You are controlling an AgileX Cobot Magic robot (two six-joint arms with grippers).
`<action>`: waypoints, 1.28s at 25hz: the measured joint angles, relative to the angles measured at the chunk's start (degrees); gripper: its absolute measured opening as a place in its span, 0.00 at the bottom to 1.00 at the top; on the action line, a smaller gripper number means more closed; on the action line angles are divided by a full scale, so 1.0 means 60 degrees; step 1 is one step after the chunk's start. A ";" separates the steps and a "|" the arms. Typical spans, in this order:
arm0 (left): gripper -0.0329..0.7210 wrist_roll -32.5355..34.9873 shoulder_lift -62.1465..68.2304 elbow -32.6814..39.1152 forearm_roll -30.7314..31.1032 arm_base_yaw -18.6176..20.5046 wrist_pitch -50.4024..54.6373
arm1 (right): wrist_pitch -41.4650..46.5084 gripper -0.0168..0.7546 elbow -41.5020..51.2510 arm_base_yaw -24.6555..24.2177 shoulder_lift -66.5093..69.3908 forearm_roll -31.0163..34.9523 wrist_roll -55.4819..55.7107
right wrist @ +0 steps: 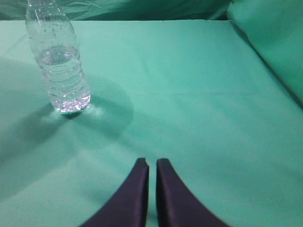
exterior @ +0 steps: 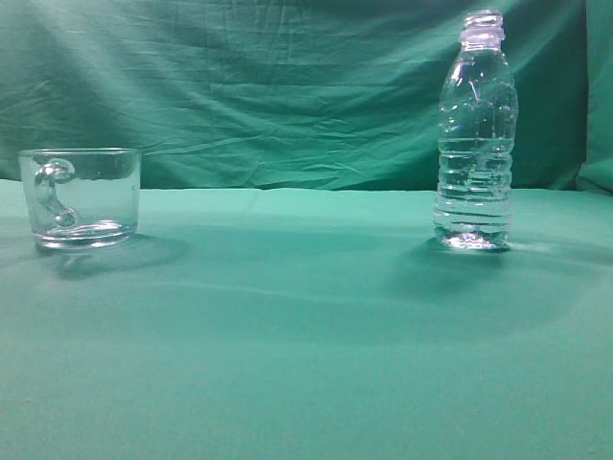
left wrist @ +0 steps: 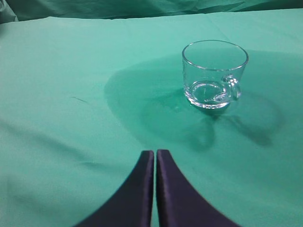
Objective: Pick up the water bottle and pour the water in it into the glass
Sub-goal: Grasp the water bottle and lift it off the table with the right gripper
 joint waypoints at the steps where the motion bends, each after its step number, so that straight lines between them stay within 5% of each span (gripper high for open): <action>1: 0.04 0.0000 0.0000 0.0000 0.0000 0.0000 0.0000 | 0.0000 0.08 0.0000 0.0000 0.0000 0.0000 0.0000; 14: 0.04 0.0000 0.0000 0.0000 0.0000 0.0000 0.0000 | -0.0292 0.08 0.0000 0.0000 0.0000 -0.0567 -0.0041; 23: 0.04 0.0000 0.0000 0.0000 0.0000 0.0000 0.0000 | -0.5450 0.08 0.0000 0.0000 0.0000 -0.0167 0.0686; 32: 0.04 0.0000 0.0000 0.0000 0.0000 0.0000 0.0000 | -0.4234 0.08 -0.1204 0.0000 0.2238 -0.0167 0.1816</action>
